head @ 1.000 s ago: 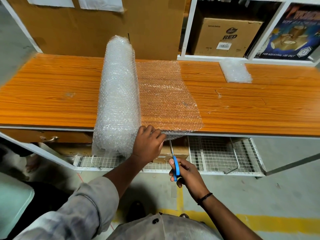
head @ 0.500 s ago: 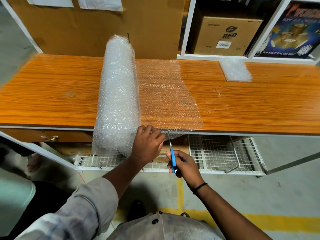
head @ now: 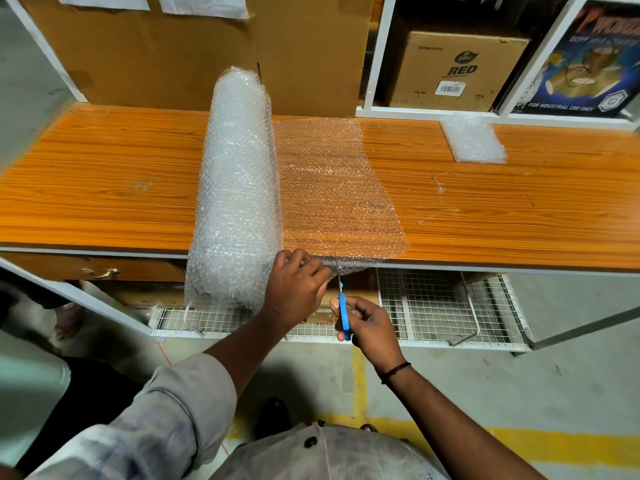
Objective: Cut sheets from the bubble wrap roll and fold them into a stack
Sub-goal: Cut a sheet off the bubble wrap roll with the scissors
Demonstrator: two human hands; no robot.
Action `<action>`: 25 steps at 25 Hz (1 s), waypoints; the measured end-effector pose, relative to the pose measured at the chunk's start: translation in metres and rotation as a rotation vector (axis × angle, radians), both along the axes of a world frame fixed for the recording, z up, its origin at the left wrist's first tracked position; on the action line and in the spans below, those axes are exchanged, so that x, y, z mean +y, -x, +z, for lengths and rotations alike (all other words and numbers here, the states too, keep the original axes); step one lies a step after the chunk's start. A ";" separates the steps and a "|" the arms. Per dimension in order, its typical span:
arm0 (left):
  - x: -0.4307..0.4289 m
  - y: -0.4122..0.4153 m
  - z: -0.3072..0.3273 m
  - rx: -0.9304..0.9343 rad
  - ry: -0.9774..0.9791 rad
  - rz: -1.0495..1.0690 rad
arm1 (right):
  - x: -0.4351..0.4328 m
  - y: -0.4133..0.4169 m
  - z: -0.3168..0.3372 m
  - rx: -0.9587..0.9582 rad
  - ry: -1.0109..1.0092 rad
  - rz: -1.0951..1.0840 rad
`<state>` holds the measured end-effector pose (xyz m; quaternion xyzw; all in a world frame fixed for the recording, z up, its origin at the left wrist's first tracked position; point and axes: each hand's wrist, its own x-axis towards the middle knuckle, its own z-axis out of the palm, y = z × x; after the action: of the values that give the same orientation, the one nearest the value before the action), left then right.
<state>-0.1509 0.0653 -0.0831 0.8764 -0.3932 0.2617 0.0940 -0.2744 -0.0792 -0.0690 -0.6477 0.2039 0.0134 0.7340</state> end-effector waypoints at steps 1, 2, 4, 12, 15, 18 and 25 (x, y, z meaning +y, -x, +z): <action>0.000 0.000 0.000 -0.001 0.001 0.000 | 0.000 0.000 -0.002 -0.002 -0.005 -0.005; 0.001 -0.001 0.000 -0.002 0.000 -0.002 | 0.000 -0.001 -0.003 -0.002 -0.007 -0.008; 0.001 -0.001 -0.001 -0.004 0.000 -0.009 | 0.000 -0.001 -0.006 -0.001 0.000 -0.008; 0.004 -0.003 -0.002 -0.011 0.008 -0.031 | -0.003 -0.010 0.010 0.018 0.048 -0.023; 0.004 -0.003 -0.001 -0.009 0.013 -0.037 | -0.004 -0.018 0.013 0.004 0.075 -0.005; 0.004 -0.004 0.001 -0.006 0.019 -0.039 | -0.003 -0.023 0.009 0.001 0.076 -0.003; 0.007 -0.004 0.001 -0.001 0.022 -0.059 | -0.003 -0.027 0.011 0.028 0.069 0.002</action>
<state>-0.1468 0.0720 -0.0823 0.8633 -0.4160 0.2634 0.1109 -0.2479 -0.0824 -0.0576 -0.6724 0.2141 0.0161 0.7084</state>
